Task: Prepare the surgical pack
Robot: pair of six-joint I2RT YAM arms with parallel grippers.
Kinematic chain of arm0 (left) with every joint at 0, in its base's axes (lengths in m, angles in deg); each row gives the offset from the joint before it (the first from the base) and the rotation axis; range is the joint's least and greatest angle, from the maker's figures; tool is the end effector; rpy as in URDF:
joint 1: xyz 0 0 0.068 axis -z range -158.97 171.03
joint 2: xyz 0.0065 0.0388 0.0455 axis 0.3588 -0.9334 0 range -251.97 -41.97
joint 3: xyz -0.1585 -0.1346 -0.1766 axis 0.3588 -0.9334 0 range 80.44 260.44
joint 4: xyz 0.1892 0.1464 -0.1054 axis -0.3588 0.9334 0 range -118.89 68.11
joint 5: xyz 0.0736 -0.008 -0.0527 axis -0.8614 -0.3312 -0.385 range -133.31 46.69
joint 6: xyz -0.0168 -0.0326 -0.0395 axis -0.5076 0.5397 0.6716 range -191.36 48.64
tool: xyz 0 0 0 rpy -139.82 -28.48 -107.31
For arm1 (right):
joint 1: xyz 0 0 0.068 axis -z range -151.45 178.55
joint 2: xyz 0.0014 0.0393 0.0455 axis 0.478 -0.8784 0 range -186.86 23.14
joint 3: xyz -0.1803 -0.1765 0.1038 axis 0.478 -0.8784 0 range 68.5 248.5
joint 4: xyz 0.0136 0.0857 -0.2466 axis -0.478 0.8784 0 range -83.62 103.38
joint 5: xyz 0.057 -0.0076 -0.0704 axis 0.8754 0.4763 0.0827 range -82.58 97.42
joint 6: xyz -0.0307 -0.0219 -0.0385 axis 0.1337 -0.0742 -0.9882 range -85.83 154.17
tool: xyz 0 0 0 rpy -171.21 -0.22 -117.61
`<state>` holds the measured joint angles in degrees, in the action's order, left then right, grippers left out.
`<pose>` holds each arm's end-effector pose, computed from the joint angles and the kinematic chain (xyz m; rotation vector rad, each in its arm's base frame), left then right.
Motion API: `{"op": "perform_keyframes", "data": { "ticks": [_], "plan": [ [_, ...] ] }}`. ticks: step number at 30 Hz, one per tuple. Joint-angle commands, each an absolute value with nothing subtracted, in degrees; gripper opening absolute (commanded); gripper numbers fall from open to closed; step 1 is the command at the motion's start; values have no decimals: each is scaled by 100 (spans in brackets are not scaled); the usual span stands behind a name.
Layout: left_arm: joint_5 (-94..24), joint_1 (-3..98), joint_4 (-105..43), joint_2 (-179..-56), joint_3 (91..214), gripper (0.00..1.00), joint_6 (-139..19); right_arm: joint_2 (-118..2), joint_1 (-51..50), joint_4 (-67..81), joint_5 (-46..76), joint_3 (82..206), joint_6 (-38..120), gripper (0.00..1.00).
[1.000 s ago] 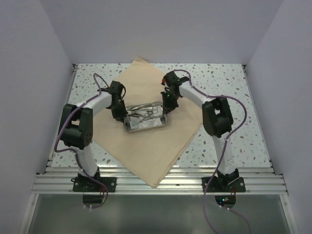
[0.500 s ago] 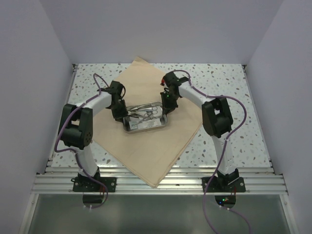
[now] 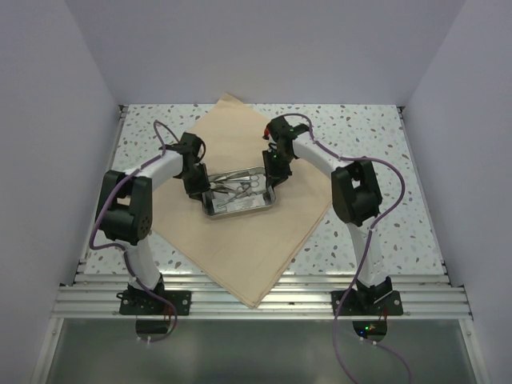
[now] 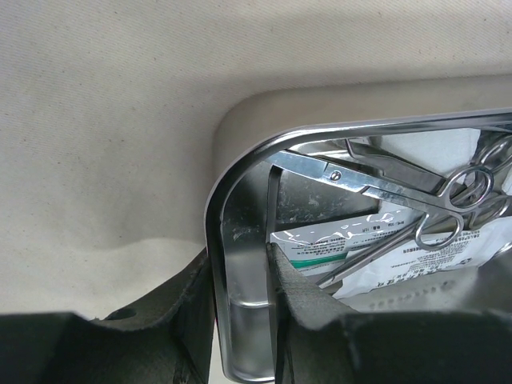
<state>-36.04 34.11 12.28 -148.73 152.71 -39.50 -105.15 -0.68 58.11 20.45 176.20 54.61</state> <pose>0.3487 -0.0856 0.1712 -0.4568 2.9069 -0.3142 0.4037 0.2350 0.1871 -0.2751 2.9040 0.4930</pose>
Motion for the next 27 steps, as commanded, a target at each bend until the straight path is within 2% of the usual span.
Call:
{"op": "perform_keyframes", "data": {
  "ticks": [1,19,26,27],
  "plan": [
    [-3417,3377,1013,-14884,15444,34,-4060,-10527,-80,5912,2122,17880,5412,25],
    [-3373,3307,1057,-15114,15779,35,-4218,-10553,-36,5894,2034,17871,5438,31],
    [-3373,3289,1022,-14920,15559,47,-4227,-10597,7,5938,1963,18065,5456,45],
    [-3373,3281,970,-14859,15489,54,-4227,-10606,25,5938,1955,18082,5447,47]
  ]
}}
